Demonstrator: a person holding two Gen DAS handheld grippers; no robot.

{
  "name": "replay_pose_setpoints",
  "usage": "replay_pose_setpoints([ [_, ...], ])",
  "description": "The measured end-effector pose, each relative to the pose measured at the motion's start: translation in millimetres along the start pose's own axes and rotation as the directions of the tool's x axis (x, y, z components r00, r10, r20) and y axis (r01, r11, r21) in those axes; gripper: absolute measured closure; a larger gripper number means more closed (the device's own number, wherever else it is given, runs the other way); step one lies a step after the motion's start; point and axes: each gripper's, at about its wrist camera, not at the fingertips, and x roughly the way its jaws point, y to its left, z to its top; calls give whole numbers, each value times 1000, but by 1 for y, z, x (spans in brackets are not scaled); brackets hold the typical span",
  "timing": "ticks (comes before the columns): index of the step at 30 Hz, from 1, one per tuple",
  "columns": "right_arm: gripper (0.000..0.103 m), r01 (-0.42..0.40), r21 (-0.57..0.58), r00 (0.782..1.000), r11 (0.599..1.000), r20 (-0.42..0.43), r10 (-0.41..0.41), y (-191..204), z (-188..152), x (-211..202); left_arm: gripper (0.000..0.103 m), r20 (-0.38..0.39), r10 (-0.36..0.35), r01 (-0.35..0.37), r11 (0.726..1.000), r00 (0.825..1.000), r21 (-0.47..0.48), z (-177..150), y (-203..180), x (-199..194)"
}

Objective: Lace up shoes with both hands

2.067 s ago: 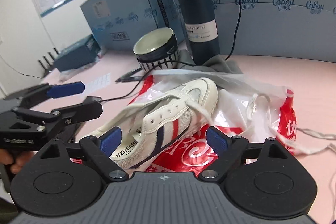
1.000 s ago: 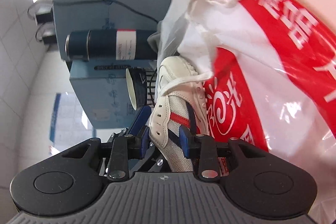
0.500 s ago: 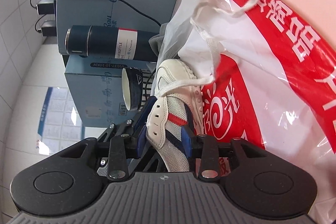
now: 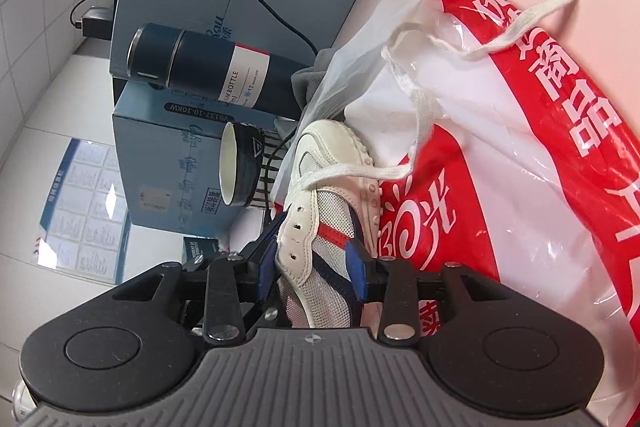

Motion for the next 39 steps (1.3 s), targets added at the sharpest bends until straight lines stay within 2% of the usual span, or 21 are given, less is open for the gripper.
replay_pose_setpoints([
  [2,69,-1,3,1000,1000,0,1,-1,0,0,102,-1,11,-11,1000,1000,6,0,-1,-1],
  [6,68,-6,16,1000,1000,1,6,-2,0,0,93,-6,5,-5,1000,1000,15,2,-6,0],
  [8,68,-8,24,1000,1000,1,8,-3,1,0,92,-19,23,-22,999,1000,33,3,-10,2],
  [10,68,-11,32,1000,999,1,11,-3,1,0,79,-34,43,-42,998,998,35,4,-12,5],
  [12,68,-12,37,1000,999,1,12,-4,1,0,76,-45,48,-47,998,998,29,5,-11,9],
  [17,68,-1,21,1000,1000,0,1,-1,1,0,76,-68,75,-71,996,995,60,7,-9,21],
  [20,67,29,-56,1000,998,-10,-30,10,0,1,77,-67,77,-71,994,995,83,6,-9,28],
  [22,66,56,-125,998,991,-13,-58,20,-1,2,91,-55,74,-69,993,996,95,4,-10,27],
  [23,65,72,-165,997,984,-9,-75,25,-2,2,93,-49,77,-72,992,996,101,4,-10,26],
  [25,60,114,-249,993,962,8,-116,37,-3,2,98,-44,70,-65,993,997,102,4,-10,24],
  [32,33,231,-452,971,862,57,-230,56,-6,9,100,-43,23,-19,996,999,88,4,-4,20],
  [35,32,255,-515,965,818,75,-253,64,-7,11,101,-50,-16,19,998,999,59,4,3,18],
  [39,32,282,-656,954,700,112,-279,85,-22,8,101,-62,-89,89,996,994,10,3,15,18],
])
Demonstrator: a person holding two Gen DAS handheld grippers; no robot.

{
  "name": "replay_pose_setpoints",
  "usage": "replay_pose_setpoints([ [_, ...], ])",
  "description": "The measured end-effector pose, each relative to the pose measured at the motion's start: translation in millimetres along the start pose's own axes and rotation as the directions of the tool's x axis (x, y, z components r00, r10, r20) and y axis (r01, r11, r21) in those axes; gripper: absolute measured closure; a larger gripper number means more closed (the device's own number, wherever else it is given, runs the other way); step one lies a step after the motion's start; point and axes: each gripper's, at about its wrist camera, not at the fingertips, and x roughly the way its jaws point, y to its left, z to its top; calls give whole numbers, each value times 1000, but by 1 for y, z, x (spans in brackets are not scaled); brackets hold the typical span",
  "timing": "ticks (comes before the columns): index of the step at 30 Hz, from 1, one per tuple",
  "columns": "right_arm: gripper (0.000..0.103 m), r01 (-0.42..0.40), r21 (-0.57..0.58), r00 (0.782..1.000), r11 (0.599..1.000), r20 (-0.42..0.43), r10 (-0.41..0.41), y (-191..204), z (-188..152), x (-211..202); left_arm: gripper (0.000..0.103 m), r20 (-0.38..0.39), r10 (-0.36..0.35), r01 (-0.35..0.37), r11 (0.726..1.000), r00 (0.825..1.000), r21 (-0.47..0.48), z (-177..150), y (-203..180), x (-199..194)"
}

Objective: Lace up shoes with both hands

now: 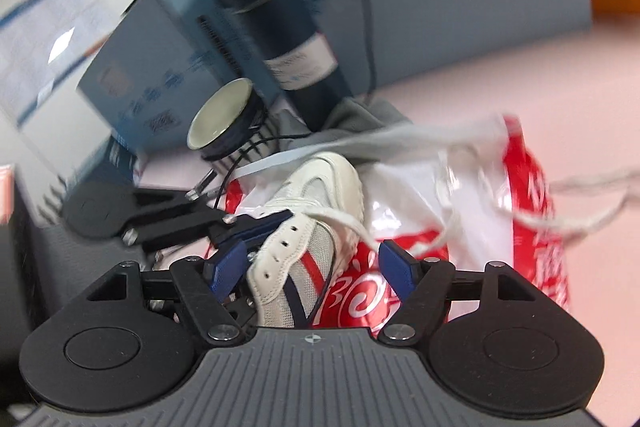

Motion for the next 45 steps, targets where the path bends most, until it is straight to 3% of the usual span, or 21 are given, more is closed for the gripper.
replay_pose_setpoints([
  [6,32,42,-156,999,987,-19,-45,20,-1,-15,101,1,-102,102,993,995,-57,-2,17,1],
  [11,32,48,-162,998,986,-21,-52,25,-4,-26,101,7,-178,177,974,984,-138,-5,30,1],
  [14,32,46,-150,999,988,-22,-50,28,-8,-31,102,18,-258,253,930,966,-268,-7,49,4],
  [17,32,28,-149,999,988,-39,-34,33,-12,-34,103,35,-357,339,847,933,-409,-11,71,11],
  [21,32,19,-175,997,984,-68,-32,46,-18,-23,103,58,-440,409,769,896,-492,-17,82,17],
  [23,35,34,-193,996,981,-70,-48,50,-19,-13,103,64,-451,420,760,890,-496,-19,84,18],
  [25,63,50,-167,996,985,-61,-61,46,-21,-5,103,58,-431,410,796,900,-445,-16,78,14],
  [26,86,58,-153,996,987,-56,-67,44,-21,-1,103,55,-412,397,821,909,-410,-14,75,10],
  [29,85,67,-87,996,994,-45,-72,34,-23,8,100,51,-370,366,873,928,-323,-12,63,2],
  [31,85,8,70,999,998,-39,-6,15,-23,5,96,51,-337,337,899,940,-278,-11,56,-2],
  [35,85,-63,269,997,961,-17,70,-10,-27,4,90,56,-251,257,944,966,-206,-7,44,-6],
  [40,85,-117,420,992,900,9,125,-28,-30,5,88,40,-233,236,952,972,-196,-5,38,-1],
  [45,85,-129,445,991,886,16,136,-32,-29,4,88,16,-205,204,961,979,-189,-2,31,5],
])
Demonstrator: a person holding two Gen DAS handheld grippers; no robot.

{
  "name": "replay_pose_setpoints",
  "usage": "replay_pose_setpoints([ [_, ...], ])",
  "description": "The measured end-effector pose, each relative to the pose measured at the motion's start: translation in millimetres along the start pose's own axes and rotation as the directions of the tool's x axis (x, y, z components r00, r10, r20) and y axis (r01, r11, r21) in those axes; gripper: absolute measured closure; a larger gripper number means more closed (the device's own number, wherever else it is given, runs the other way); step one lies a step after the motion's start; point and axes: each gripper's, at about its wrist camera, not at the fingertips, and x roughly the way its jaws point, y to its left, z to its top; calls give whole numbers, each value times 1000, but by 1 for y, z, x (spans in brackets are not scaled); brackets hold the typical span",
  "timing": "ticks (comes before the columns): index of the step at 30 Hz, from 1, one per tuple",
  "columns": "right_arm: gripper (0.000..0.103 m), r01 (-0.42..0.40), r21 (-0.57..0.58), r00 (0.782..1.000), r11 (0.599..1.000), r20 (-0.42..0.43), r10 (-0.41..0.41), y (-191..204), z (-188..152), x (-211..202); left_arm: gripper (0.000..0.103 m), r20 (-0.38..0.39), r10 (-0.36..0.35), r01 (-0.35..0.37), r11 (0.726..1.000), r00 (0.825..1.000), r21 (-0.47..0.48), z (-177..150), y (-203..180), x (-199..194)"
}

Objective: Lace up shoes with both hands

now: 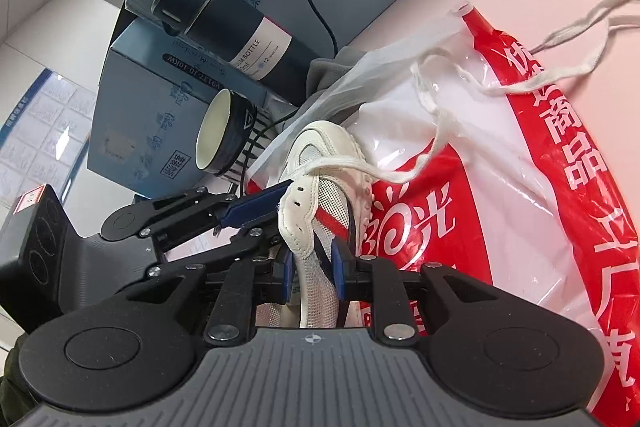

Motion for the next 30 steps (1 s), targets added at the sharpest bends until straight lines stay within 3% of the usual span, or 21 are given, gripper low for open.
replay_pose_setpoints([
  [4,85,0,-3,1000,1000,-1,0,0,2,-1,91,-15,29,-29,999,999,-23,-1,-4,5],
  [6,85,-1,0,1000,1000,-3,1,-2,1,-1,101,-6,36,-37,998,999,-57,-1,-2,4],
  [8,85,1,-6,1000,1000,-6,-1,-1,1,-1,101,8,20,-20,994,1000,-104,-2,4,1],
  [19,85,21,-12,1000,1000,-1,-21,0,3,-2,103,28,-77,80,988,997,-131,-3,8,-25],
  [23,85,20,-10,1000,1000,-1,-20,0,3,-2,100,24,-23,26,993,999,-116,-3,6,-28],
  [25,85,19,-7,1000,1000,0,-19,0,3,-2,92,16,3,-1,995,1000,-105,-3,5,-25],
  [30,85,17,-8,1000,1000,-1,-17,0,4,-2,91,-5,29,-29,996,1000,-86,0,-2,-13],
])
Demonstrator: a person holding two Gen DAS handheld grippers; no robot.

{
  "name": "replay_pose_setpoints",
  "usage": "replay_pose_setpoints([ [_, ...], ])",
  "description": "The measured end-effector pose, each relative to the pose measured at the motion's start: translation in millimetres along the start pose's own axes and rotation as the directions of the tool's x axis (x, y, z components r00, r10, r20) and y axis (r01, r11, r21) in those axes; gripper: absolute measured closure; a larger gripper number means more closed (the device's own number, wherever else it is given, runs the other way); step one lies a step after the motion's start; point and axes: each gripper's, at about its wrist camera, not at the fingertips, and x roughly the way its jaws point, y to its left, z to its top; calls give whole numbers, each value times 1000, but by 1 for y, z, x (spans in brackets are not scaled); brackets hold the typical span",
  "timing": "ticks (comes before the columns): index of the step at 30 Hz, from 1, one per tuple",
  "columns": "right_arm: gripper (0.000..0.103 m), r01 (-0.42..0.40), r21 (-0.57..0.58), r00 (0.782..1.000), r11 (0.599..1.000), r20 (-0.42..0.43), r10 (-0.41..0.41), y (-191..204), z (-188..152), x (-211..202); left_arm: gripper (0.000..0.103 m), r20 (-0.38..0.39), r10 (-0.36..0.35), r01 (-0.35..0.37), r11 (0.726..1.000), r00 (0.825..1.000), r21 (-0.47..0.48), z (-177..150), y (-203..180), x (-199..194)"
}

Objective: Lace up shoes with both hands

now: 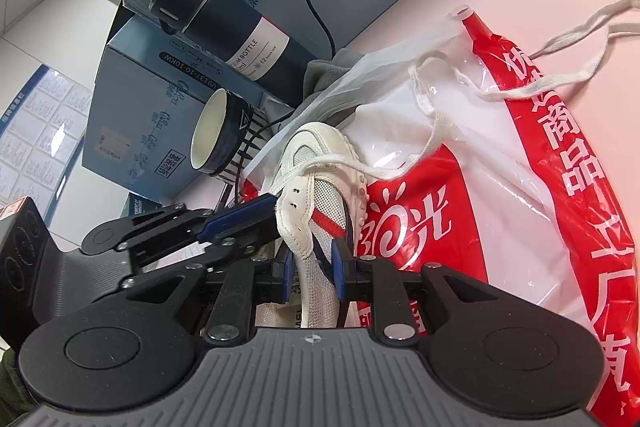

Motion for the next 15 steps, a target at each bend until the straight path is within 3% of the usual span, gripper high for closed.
replay_pose_setpoints([
  [5,85,2,-3,1000,1000,-2,-2,1,1,0,93,-18,24,-24,1000,1000,-4,2,-3,12],
  [6,85,6,-8,1000,1000,-3,-6,1,1,1,99,-22,26,-26,1000,999,-5,2,-4,15],
  [9,84,50,-99,999,994,-6,-51,13,2,1,99,-18,3,-4,1000,1000,-23,2,1,11],
  [11,79,108,-244,994,964,-5,-113,29,2,4,100,-19,0,-1,1000,1000,-27,1,5,10],
  [13,78,170,-395,984,903,17,-177,45,1,8,100,-18,-4,3,999,1000,-34,2,8,8],
  [15,79,192,-457,979,869,32,-200,48,2,13,100,-17,-9,8,999,1000,-43,3,10,6],
])
